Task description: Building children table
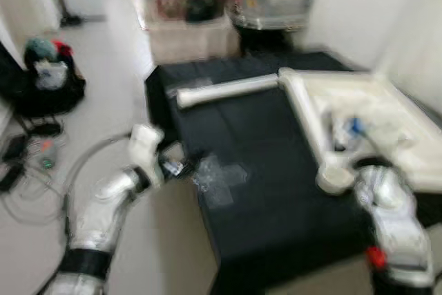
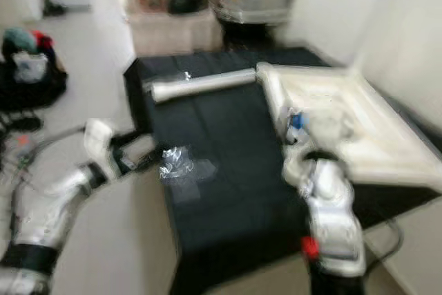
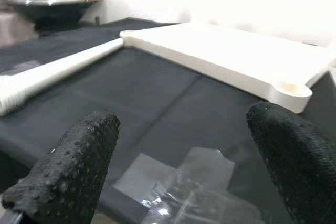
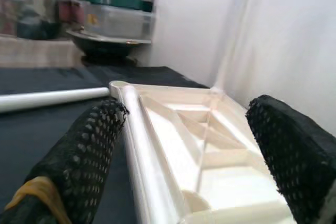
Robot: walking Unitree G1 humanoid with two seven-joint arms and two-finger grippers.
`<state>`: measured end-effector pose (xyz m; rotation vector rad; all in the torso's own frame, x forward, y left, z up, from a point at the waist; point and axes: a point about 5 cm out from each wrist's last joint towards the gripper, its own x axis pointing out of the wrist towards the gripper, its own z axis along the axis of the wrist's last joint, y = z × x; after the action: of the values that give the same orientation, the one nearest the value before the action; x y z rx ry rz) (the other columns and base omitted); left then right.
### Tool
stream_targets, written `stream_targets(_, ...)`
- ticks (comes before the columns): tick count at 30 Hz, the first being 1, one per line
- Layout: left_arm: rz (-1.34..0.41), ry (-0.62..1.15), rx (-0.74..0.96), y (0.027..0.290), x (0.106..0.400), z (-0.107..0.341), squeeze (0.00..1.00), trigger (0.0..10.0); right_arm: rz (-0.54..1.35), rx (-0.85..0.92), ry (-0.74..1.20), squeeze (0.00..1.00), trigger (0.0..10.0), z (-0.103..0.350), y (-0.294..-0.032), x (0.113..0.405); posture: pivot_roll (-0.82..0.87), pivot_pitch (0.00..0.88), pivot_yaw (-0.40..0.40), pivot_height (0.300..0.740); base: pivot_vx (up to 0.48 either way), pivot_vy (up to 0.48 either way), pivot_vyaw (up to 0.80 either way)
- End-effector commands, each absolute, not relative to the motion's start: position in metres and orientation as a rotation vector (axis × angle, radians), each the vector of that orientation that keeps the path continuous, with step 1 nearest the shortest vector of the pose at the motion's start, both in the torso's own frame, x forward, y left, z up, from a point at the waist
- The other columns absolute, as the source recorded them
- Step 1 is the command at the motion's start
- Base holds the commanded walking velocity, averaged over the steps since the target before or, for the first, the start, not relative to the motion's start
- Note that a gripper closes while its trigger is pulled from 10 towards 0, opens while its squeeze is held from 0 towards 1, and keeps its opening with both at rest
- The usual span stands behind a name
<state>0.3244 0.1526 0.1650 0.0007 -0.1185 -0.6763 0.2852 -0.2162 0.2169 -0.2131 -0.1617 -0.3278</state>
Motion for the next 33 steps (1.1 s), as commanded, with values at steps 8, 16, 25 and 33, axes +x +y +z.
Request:
stream_targets(8,-0.655,-0.109,0.01,0.16,0.324,0.164,0.0,10.0,-0.374,-0.181,-0.155,0.0,10.0,0.211,-0.214,0.284,0.01,0.0,-0.048,0.74,0.0,0.48,-0.8)
stream_targets(16,-0.65,-0.146,0.028,0.159,0.324,0.168,0.0,10.0,-0.392,-0.187,-0.174,0.0,10.0,0.213,-0.214,0.283,0.01,0.0,-0.043,0.74,0.0,0.3,-0.7)
stream_targets(25,-0.638,-0.177,0.033,0.159,0.325,0.173,0.0,10.0,-0.399,-0.165,-0.159,0.0,10.0,0.208,-0.213,0.282,0.01,0.0,-0.042,0.74,0.167,0.0,-0.06)
stream_targets(33,-0.65,-0.19,0.022,0.157,0.325,0.176,0.0,10.0,-0.406,-0.161,-0.163,0.0,10.0,0.207,-0.212,0.283,0.02,0.0,-0.04,0.74,0.48,0.0,-0.61)
